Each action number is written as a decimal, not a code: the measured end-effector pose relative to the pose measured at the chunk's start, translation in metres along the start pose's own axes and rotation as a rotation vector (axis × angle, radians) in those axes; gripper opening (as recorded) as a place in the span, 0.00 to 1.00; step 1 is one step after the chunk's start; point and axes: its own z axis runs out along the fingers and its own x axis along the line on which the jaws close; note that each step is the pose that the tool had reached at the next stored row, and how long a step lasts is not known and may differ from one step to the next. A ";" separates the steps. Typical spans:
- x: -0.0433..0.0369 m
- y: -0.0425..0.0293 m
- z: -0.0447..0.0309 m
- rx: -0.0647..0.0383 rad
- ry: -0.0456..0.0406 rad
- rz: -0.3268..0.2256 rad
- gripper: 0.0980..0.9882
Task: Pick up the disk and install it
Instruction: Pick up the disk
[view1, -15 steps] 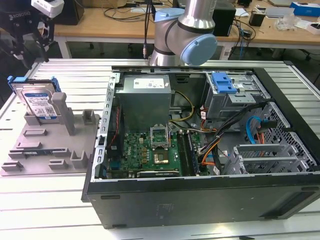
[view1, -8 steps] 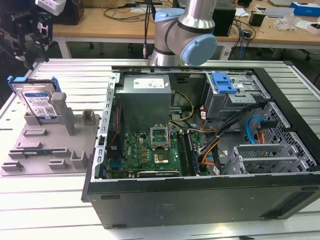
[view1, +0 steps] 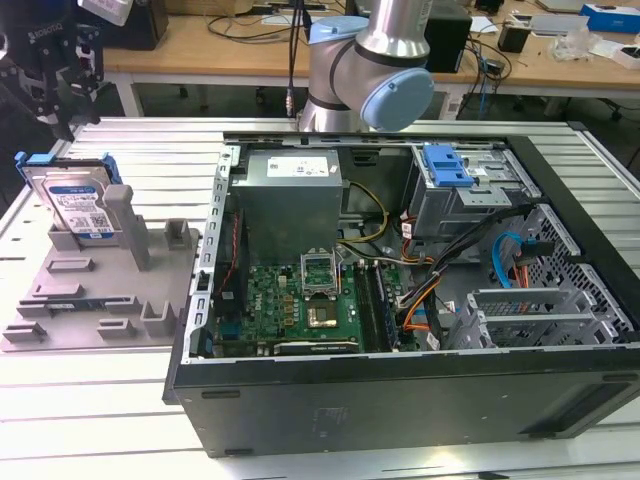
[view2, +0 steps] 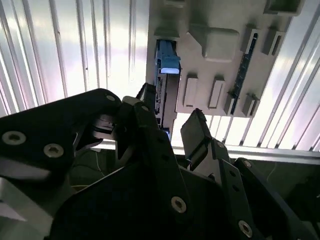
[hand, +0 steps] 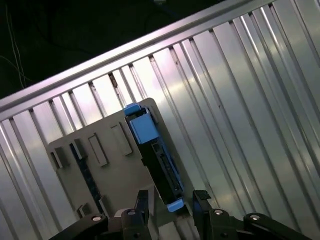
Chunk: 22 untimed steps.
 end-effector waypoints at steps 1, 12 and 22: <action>0.0000 0.0000 0.0001 0.000 0.0003 -0.020 0.43; -0.0001 0.0000 0.0019 0.014 0.0015 -0.267 0.43; -0.0016 0.0055 0.0020 0.017 0.0037 -0.282 0.43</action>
